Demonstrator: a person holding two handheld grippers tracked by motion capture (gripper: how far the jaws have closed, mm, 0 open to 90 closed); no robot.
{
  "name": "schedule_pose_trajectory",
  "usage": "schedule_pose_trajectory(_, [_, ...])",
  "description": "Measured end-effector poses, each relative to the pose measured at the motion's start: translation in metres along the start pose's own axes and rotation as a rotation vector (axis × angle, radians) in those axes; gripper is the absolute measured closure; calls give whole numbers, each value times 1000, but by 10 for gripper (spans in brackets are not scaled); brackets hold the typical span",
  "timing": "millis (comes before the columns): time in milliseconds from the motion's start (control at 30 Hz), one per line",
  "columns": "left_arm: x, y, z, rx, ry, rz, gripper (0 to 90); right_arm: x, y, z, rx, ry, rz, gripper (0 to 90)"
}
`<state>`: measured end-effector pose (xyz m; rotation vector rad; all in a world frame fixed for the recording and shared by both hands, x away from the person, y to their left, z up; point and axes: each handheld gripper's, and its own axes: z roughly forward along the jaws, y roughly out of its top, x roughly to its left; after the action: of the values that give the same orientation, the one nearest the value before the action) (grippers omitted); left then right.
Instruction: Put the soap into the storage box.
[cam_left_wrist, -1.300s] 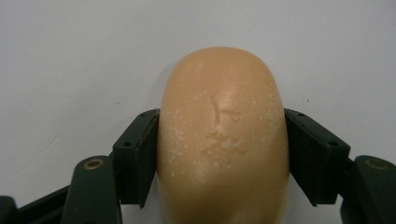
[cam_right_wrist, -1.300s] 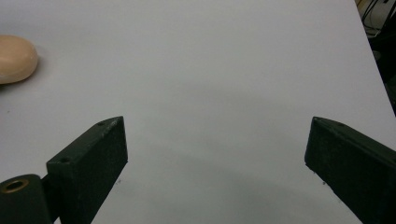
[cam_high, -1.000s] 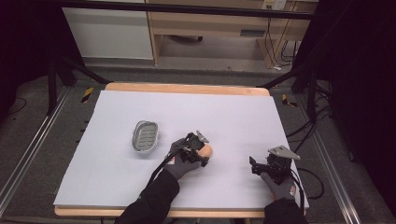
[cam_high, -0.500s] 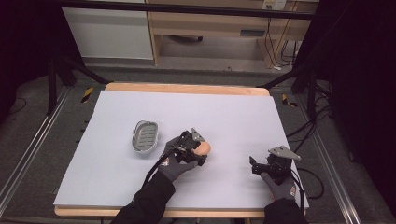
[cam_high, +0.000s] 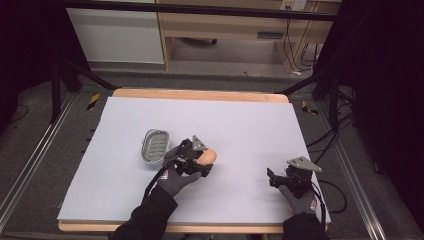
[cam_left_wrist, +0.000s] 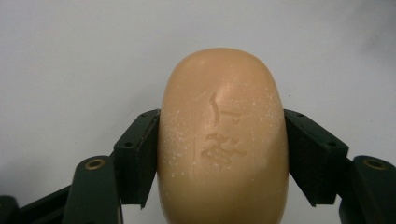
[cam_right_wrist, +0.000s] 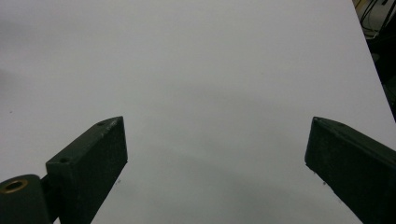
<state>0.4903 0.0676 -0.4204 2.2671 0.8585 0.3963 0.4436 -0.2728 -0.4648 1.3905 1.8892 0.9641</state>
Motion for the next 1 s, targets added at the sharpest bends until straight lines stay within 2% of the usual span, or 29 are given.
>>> schedule_pose_trajectory(167, [5, -4, -10, -14, 11, -6, 322, 1, 0, 0, 3, 0, 0, 59])
schedule_pose_trajectory(500, [20, -12, -27, -43, 35, -54, 322, 1, -1, 0, 3, -3, 5, 59])
schedule_pose_trajectory(1000, [47, -19, -51, -75, 95, -103, 322, 2, -1, 0, 2, -1, -1, 59])
